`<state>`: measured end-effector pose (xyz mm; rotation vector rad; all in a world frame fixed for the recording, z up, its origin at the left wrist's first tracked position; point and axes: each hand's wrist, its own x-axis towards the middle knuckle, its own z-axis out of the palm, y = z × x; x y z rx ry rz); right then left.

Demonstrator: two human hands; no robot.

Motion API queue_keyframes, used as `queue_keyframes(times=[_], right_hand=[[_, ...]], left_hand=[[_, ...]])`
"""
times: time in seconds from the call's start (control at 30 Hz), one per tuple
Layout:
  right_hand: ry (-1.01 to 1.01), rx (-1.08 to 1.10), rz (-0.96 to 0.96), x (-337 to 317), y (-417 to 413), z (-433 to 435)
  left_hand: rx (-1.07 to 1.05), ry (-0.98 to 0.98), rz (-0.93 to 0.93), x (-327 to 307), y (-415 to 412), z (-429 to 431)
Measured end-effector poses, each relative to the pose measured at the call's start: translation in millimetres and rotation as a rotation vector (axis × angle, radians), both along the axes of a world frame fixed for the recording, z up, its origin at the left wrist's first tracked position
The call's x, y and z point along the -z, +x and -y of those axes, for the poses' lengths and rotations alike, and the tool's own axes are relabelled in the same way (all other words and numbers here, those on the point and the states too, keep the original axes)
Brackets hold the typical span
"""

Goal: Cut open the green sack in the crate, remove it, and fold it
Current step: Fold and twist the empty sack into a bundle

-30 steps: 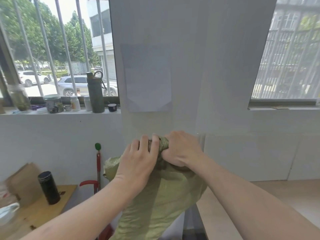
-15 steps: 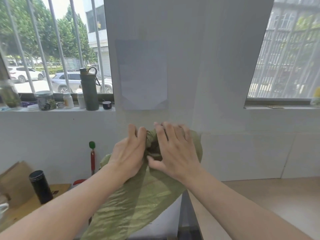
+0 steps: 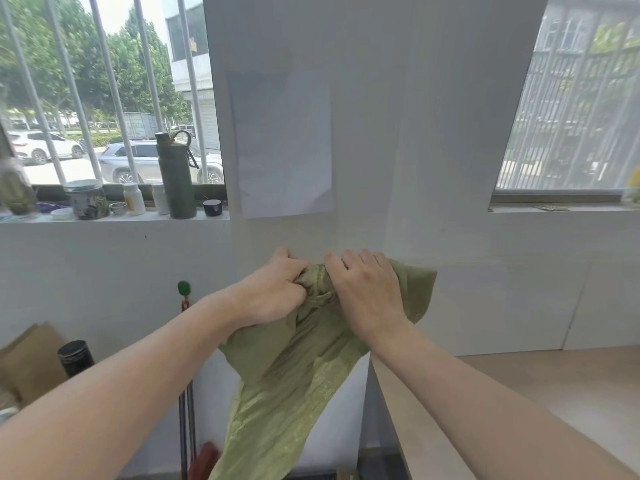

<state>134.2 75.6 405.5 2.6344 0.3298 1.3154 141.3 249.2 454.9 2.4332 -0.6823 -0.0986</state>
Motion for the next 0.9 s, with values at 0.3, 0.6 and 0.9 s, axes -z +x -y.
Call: queue_keyframes(times=[0.3, 0.6, 0.9], right_hand=[[0.145, 0.033, -0.418, -8.5, 6.1, -9.9], [0.131, -0.055, -0.499, -5.9, 0.3, -22.3], [0.0, -0.07, -0.218, 12.0, -6.9, -18.5]], left_hand=[[-0.049, 0.475, 0.763, 40.3, -1.9, -7.1], [-0.182, 0.55, 0.719, 56.6, -0.5, -6.5], [-0.248, 0.271, 0.457, 27.9, 8.0, -17.6]])
